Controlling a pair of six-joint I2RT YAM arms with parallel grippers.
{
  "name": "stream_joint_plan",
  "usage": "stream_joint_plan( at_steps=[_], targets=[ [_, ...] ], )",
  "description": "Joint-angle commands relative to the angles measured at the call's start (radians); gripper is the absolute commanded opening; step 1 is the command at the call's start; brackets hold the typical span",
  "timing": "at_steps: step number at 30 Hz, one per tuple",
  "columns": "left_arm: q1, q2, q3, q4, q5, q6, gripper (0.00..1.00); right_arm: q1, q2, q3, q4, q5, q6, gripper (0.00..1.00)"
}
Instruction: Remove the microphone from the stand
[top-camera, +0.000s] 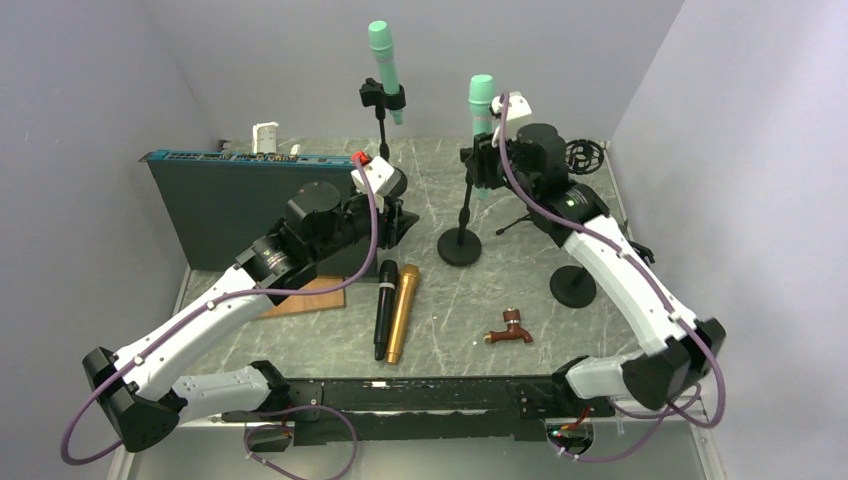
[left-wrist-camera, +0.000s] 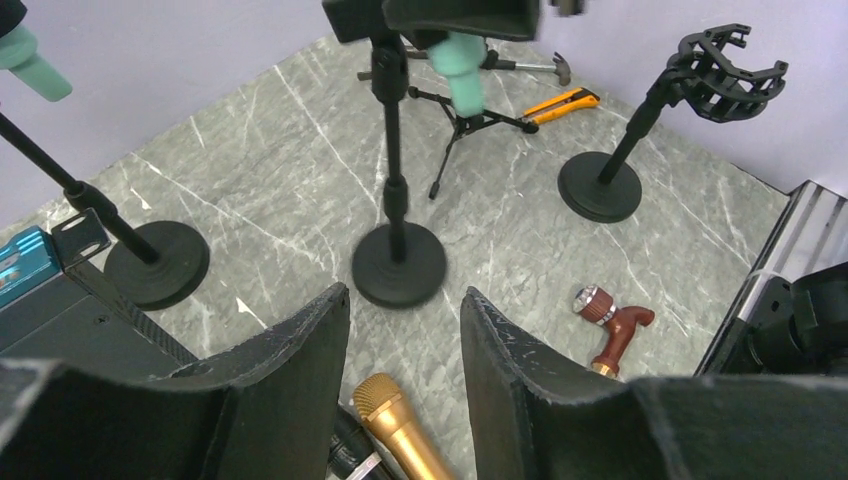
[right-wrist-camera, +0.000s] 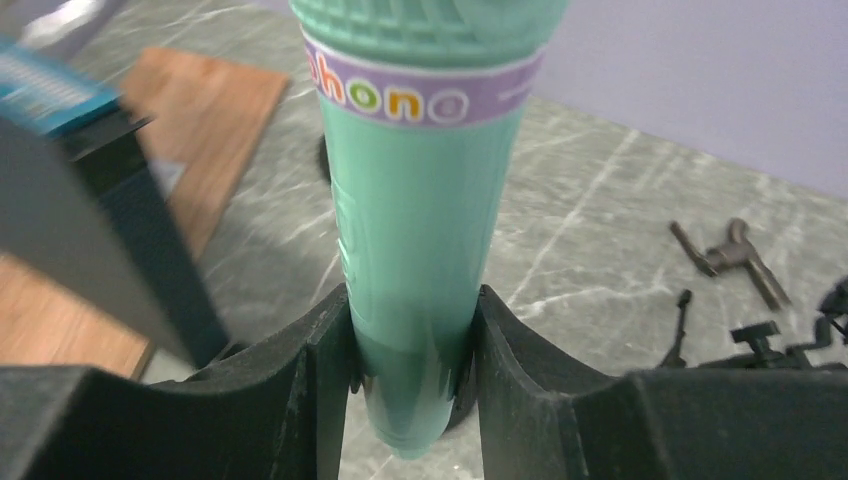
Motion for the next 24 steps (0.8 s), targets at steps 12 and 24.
stream_joint_plan(
  at_steps=[12,24],
  targets=[
    [-0.003,-0.038,-0.016,0.105,0.133,-0.03,0.49,-0.005,-0.321,-0.297,0.06,-0.669,-0.135,0.0],
    [0.137,-0.049,-0.091,0.377,0.727,-0.032,0.62,-0.008,-0.411,-0.407,0.072,-0.791,-0.14,0.0]
  ],
)
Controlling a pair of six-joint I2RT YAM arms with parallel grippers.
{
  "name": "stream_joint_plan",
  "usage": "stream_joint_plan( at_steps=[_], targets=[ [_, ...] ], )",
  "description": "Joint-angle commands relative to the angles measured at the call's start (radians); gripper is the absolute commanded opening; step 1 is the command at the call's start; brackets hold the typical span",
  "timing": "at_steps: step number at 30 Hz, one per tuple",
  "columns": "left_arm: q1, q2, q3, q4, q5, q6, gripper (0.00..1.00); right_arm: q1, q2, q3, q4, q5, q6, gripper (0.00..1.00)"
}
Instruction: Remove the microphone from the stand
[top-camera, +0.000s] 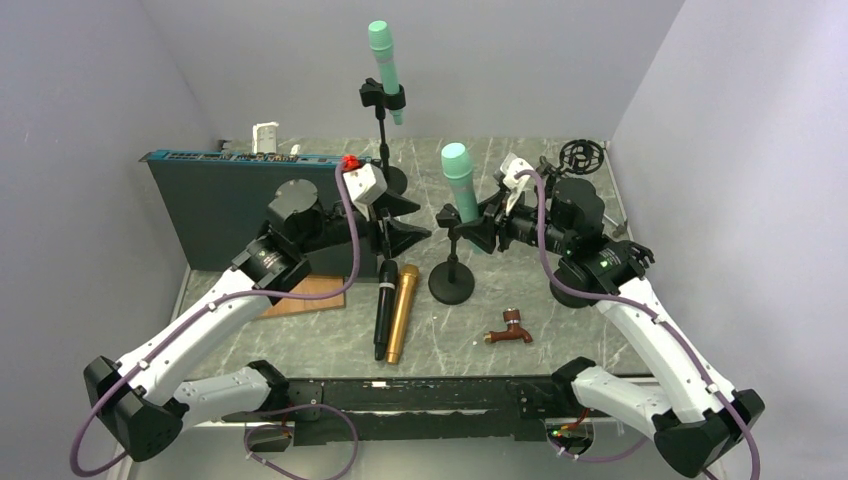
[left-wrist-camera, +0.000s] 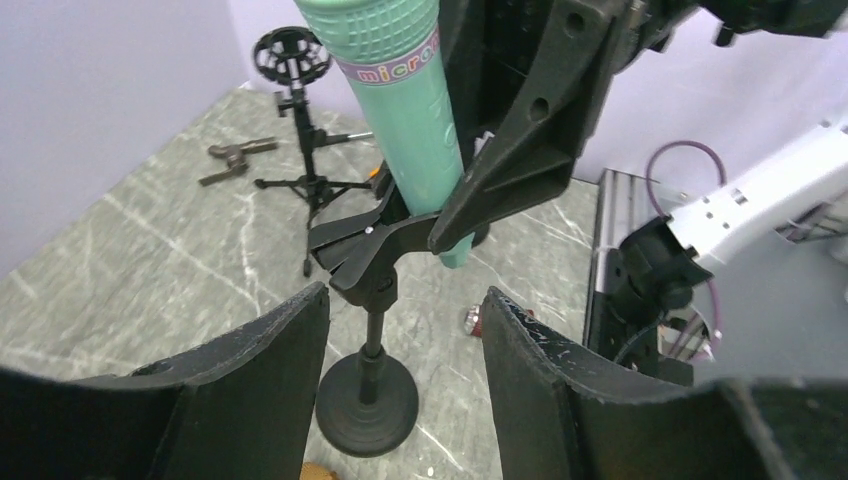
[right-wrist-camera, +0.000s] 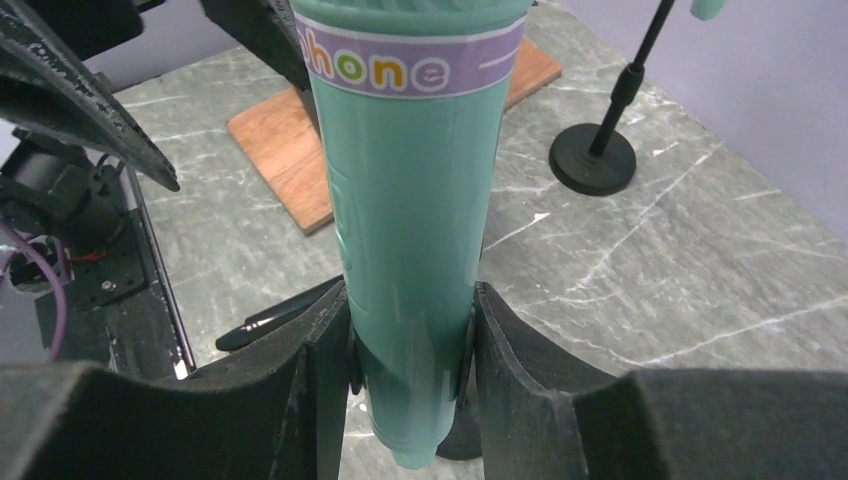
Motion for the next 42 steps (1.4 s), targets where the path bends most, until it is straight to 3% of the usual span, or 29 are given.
stream_joint_plan(
  at_steps=[1,7,9,12,15,18,25,31,39,42],
  targets=[
    [0.065,-0.016,-0.017,0.162,0.319,0.015,0.62,0.003,-0.019,-0.048,0.032,-0.124,0.029,0.0],
    [0.075,0.065,0.013,0.102,0.368,0.142,0.6,0.002,-0.003,-0.046,0.03,-0.101,0.044,0.04],
    [0.075,0.097,0.028,0.086,0.371,0.154,0.56,0.003,-0.019,-0.049,0.036,0.0,0.075,0.38],
    [0.074,0.128,0.044,0.084,0.394,0.143,0.55,0.01,-0.042,-0.049,0.039,0.11,0.126,0.67],
    [0.075,0.13,0.033,0.108,0.397,0.131,0.55,0.028,-0.069,-0.054,0.035,0.23,0.159,0.86],
    [0.074,0.119,0.017,0.116,0.38,0.13,0.56,0.064,-0.068,-0.035,0.005,0.31,0.176,0.98],
    [0.072,0.102,0.001,0.116,0.318,0.129,0.56,0.218,-0.038,0.07,-0.079,0.644,0.264,1.0],
    [0.073,0.098,0.007,0.097,0.279,0.118,0.54,0.415,0.049,0.189,-0.161,1.106,0.338,0.99],
    [0.072,0.07,-0.017,0.116,0.212,0.116,0.52,0.551,0.213,0.343,-0.252,1.505,0.377,0.89],
    [0.066,0.074,-0.019,0.117,0.204,0.117,0.52,0.573,0.242,0.365,-0.243,1.552,0.351,0.82]
  ],
)
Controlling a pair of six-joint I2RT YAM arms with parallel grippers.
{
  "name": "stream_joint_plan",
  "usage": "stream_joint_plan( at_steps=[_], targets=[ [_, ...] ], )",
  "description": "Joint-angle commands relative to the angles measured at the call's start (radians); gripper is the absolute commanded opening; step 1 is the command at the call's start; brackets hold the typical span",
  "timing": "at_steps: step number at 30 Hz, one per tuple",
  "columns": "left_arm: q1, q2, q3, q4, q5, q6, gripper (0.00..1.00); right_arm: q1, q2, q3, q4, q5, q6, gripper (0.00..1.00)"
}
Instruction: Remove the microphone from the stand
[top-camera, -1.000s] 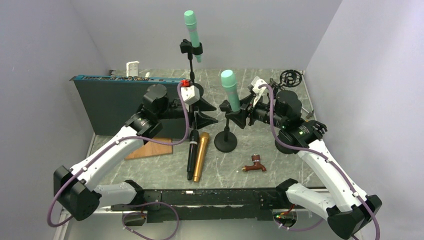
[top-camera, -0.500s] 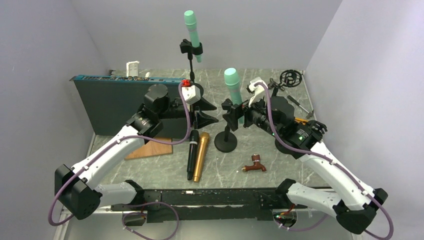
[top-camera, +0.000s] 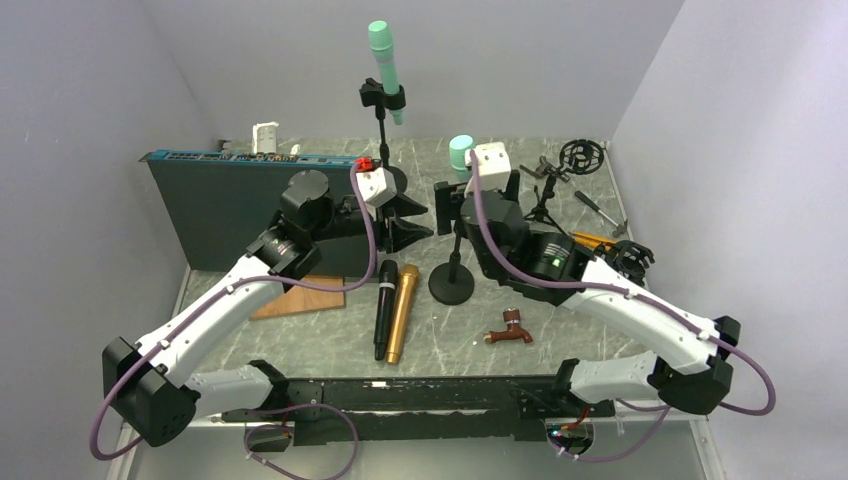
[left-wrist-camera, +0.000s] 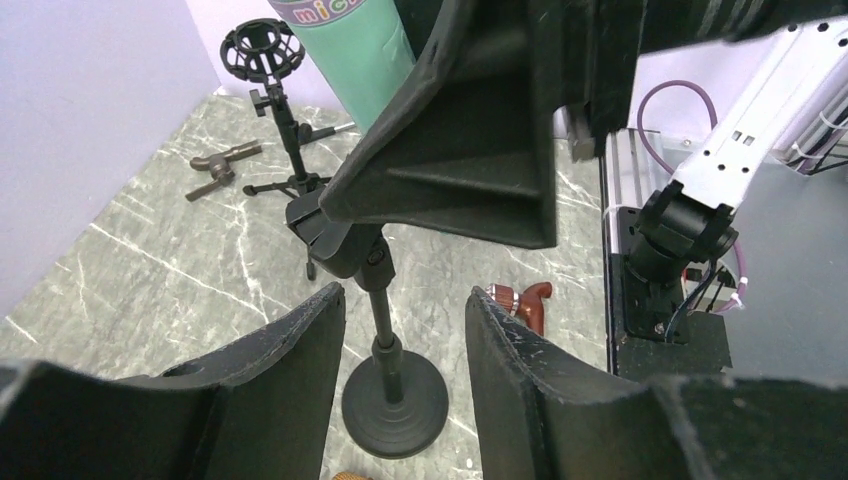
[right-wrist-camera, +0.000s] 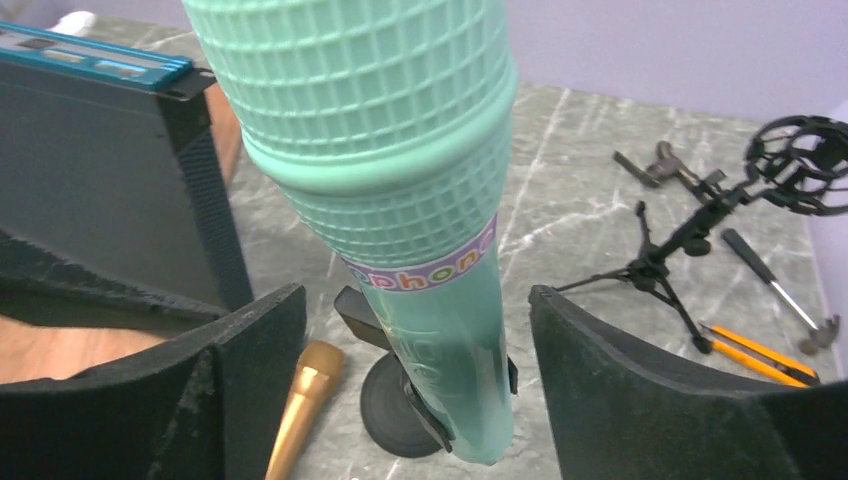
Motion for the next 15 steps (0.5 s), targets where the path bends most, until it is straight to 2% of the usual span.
stream_joint_plan(
  at_steps=[1,6,7,9,10,13,15],
  targets=[
    [-0.01,-0.018,-0.003,0.034,-0.027,0.001,0.52,0.036,0.037,0.064,-0.03,0.222,-0.012,0.77],
    [-0.03,-0.003,0.016,0.001,-0.026,0.004,0.53,0.043,0.053,0.048,0.001,0.263,-0.069,0.62],
    [-0.034,-0.005,0.016,0.003,-0.023,0.003,0.53,0.043,0.039,0.019,0.05,0.248,-0.099,0.52],
    [-0.033,-0.004,0.012,0.012,-0.01,0.0,0.52,0.042,-0.004,-0.053,0.159,0.217,-0.176,0.25],
    [-0.033,-0.003,0.01,0.016,-0.006,0.001,0.51,0.042,-0.024,-0.077,0.191,0.185,-0.198,0.15],
    [-0.034,0.0,0.006,0.024,-0.008,0.001,0.49,0.041,-0.082,-0.15,0.302,0.054,-0.3,0.0],
    [-0.034,-0.001,0.008,0.023,0.002,0.0,0.47,0.033,-0.113,-0.194,0.343,-0.035,-0.343,0.0]
  ],
)
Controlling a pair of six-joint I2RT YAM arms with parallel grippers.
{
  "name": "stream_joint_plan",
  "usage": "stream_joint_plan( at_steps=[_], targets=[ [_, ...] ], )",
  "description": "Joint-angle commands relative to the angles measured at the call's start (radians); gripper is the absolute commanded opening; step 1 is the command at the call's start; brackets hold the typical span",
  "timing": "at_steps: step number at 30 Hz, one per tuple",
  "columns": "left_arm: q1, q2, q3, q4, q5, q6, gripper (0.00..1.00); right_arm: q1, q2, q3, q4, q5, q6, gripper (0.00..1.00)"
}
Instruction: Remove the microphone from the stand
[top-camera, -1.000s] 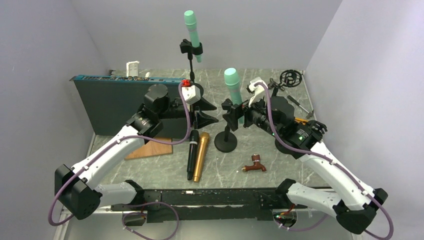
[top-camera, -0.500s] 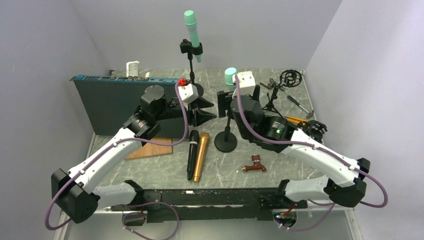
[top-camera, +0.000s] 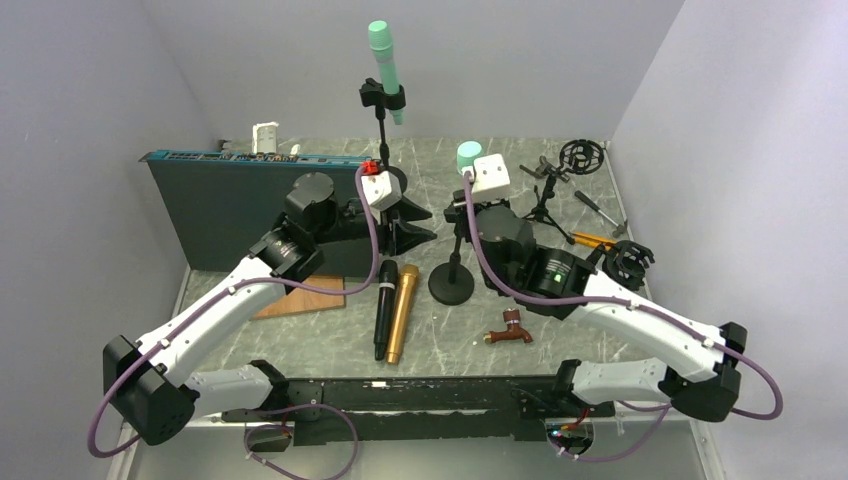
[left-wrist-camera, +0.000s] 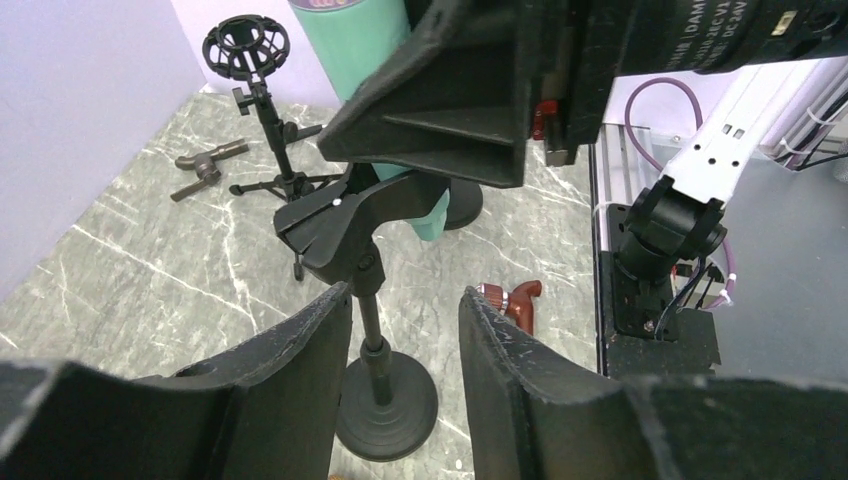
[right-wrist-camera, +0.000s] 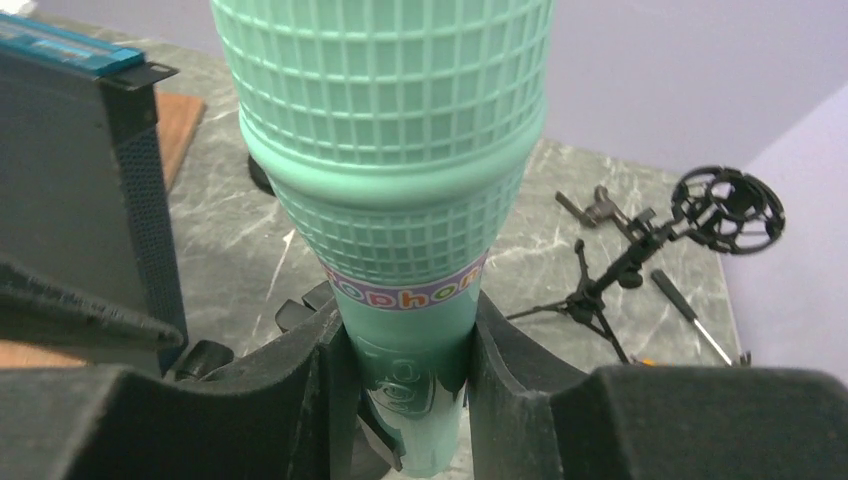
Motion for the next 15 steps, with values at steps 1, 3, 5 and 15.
stream_joint_plan(
  at_steps=[1,3,5,15],
  targets=[
    [-0.003,-0.004,0.007,0.032,0.035,0.0,0.47,-0.011,-0.085,-0.076,0.176,-0.22,-0.157,0.0],
    [-0.003,-0.011,-0.006,0.05,0.054,0.0,0.47,-0.038,-0.117,-0.096,0.178,-0.364,-0.166,0.0],
    [-0.003,-0.02,-0.016,0.067,0.077,0.0,0.48,-0.075,-0.152,-0.12,0.191,-0.502,-0.158,0.0],
    [-0.008,-0.057,-0.058,0.108,0.073,0.011,0.57,-0.187,-0.2,-0.167,0.203,-0.918,-0.137,0.0]
  ],
)
